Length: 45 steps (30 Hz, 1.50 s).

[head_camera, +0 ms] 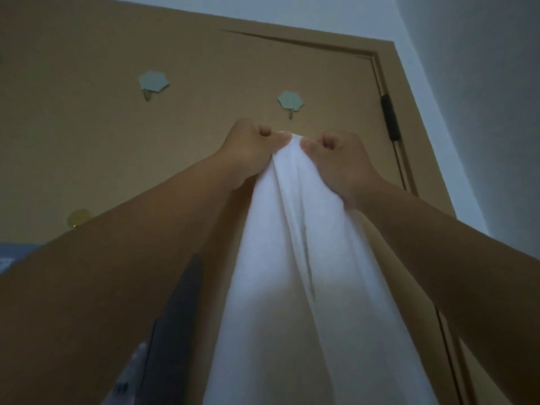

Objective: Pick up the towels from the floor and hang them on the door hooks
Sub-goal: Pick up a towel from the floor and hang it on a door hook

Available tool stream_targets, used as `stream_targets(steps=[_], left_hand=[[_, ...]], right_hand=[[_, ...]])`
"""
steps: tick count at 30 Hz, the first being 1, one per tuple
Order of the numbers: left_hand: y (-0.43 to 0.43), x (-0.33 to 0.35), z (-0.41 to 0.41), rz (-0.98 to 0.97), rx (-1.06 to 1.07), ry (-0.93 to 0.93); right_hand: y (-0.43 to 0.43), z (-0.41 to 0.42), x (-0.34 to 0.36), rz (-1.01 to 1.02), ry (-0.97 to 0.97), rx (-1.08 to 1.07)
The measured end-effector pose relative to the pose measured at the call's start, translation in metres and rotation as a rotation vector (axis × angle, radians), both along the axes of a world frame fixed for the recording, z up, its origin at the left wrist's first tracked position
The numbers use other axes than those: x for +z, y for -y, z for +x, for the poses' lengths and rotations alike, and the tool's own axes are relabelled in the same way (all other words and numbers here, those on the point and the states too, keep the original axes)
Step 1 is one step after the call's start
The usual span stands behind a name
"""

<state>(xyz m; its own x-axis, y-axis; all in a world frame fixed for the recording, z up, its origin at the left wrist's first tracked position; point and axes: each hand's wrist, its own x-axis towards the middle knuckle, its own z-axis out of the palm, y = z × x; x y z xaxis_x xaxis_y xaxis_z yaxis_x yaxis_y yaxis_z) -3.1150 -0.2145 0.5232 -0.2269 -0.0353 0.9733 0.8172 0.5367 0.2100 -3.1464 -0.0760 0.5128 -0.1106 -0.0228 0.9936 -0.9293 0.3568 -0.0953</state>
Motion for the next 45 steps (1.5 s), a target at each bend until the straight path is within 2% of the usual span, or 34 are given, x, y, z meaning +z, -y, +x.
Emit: stream_targets(steps=[10, 16, 30, 38, 45], left_hand=[[0.001, 0.053, -0.02, -0.055, 0.179, -0.137], [0.004, 0.083, -0.032, -0.066, 0.264, -0.24], [-0.002, 0.138, -0.047, -0.067, 0.48, -0.306], [-0.006, 0.114, -0.046, -0.145, 0.568, -0.332], [-0.001, 0.087, -0.027, -0.23, 0.6, -0.186]], right_hand=[[0.009, -0.027, 0.052, -0.102, -0.134, 0.004], [0.012, -0.041, 0.085, -0.157, -0.204, -0.105], [0.01, -0.056, 0.147, -0.267, -0.162, -0.234], [0.007, -0.056, 0.126, -0.202, -0.106, -0.31], [0.003, -0.045, 0.091, -0.098, -0.027, -0.288]])
